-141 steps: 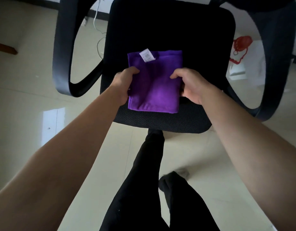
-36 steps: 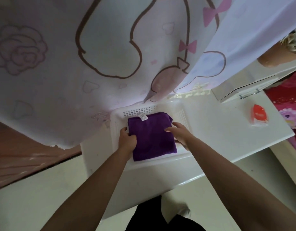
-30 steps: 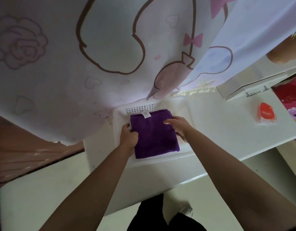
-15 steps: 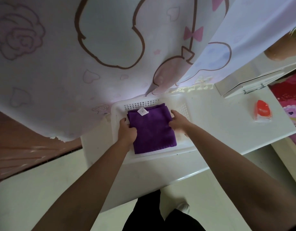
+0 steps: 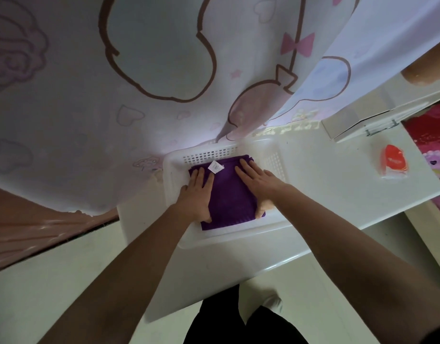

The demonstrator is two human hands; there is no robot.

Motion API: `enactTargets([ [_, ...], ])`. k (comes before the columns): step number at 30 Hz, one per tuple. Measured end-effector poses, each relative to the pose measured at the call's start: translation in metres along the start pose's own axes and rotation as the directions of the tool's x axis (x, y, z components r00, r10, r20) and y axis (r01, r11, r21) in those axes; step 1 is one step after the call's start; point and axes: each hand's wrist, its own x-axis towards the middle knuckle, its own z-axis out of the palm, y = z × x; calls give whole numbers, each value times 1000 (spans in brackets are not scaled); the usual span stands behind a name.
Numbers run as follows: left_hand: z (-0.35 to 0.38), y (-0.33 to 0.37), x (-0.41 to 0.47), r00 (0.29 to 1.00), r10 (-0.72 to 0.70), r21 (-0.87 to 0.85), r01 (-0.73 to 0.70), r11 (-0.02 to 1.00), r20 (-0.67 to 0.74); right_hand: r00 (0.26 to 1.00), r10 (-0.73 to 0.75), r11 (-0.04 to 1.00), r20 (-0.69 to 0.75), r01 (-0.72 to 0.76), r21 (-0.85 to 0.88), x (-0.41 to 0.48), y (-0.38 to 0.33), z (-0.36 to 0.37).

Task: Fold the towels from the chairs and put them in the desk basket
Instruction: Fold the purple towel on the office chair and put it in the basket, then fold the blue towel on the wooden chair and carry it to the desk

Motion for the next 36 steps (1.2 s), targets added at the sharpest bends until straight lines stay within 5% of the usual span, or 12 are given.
enactTargets([
  [9,-3,-3,-6,999,27,-74,-29,997,-21,999,-21,999,-49,20,-25,-7,0,-2],
  [13,-20,5,-30,962,68,-58,-86,995,-265,956,33,997,-291,-9,82,-43,9,-11],
  [17,-35,35,-57,762,98,124,-23,992,-640,775,189,982,-602,-156,107,-106,38,-7],
  [20,-49,69,-73,665,132,160,-19,987,-735,638,318,945,-701,-273,180,-155,55,2],
  [31,-33,362,-204,391,620,456,-435,776,-681,37,744,551,-667,-599,581,-503,79,168],
  [36,74,532,-302,185,851,596,-641,484,-492,-270,821,217,-502,-666,714,-690,32,328],
])
